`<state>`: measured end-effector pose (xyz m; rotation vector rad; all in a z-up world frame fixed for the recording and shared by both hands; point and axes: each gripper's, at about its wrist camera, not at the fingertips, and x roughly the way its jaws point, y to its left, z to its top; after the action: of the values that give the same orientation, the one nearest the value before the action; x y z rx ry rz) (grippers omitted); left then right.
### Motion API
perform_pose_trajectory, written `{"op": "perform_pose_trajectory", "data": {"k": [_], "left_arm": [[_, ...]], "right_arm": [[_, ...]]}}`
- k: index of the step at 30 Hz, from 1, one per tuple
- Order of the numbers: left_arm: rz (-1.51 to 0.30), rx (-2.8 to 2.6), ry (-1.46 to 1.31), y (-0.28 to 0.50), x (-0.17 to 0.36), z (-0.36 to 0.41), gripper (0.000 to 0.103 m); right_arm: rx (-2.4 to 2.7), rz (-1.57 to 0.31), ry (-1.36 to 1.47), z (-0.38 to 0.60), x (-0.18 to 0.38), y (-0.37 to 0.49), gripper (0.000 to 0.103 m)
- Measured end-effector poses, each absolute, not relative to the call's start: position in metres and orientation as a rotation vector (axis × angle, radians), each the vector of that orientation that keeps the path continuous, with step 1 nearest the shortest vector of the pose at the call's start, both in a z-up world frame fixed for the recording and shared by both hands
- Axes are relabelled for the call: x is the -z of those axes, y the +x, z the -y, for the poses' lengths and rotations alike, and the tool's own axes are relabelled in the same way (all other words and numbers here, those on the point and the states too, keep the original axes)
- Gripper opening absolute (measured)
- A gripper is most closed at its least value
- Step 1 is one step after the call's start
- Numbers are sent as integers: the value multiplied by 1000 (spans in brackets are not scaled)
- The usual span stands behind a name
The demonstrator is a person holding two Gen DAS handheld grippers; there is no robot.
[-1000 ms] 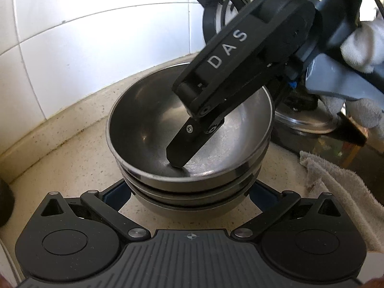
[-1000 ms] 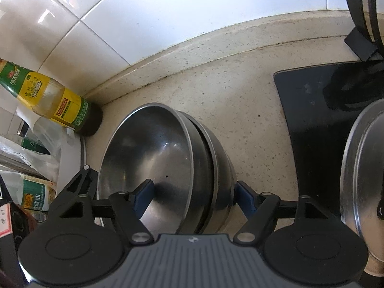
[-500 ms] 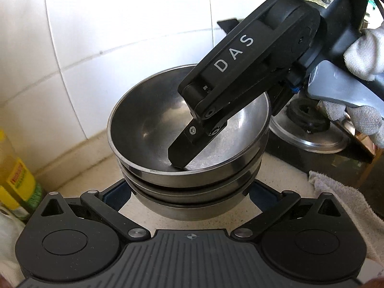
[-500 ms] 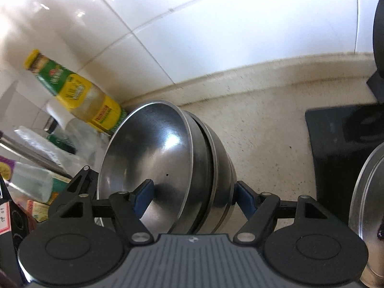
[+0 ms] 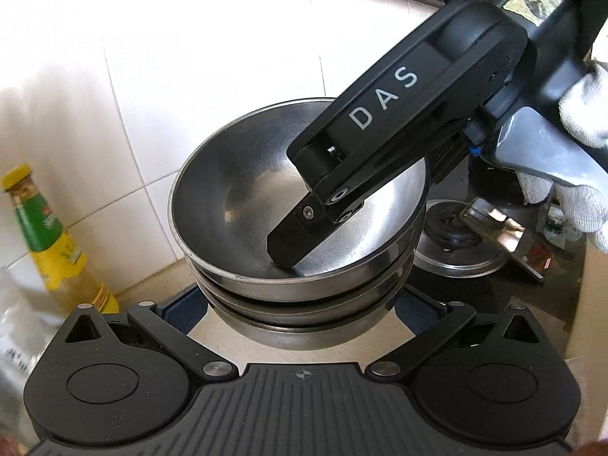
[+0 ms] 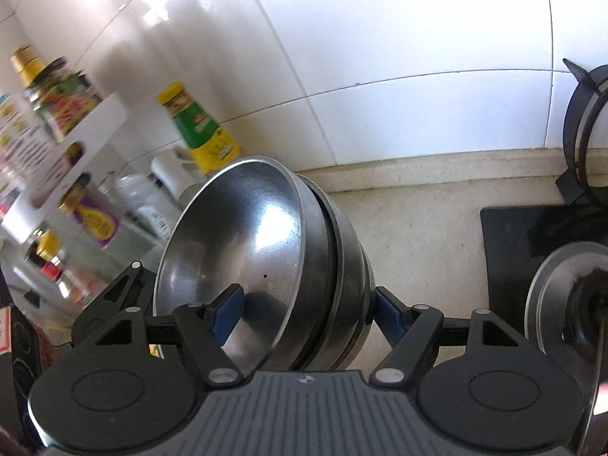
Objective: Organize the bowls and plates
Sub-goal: 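Lift and carry the bowl stack with both grippers toward the plate stack, then lower the bowl stack onto the floral plates and open both grippers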
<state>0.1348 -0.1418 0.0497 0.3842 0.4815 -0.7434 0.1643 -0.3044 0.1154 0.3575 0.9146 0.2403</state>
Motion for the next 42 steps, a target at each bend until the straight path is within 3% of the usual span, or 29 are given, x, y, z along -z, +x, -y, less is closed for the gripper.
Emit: {"op": "perform_pose_trajectory", "data": {"k": [15,42], "left_arm": [[-579,589,334,37,-55,119,103],[-773,544,310,8,9,97,103]], "right_arm": [[-391,-985,317,269,-109,97,89],[-417,-1142,379,253,-21,66,89]]}}
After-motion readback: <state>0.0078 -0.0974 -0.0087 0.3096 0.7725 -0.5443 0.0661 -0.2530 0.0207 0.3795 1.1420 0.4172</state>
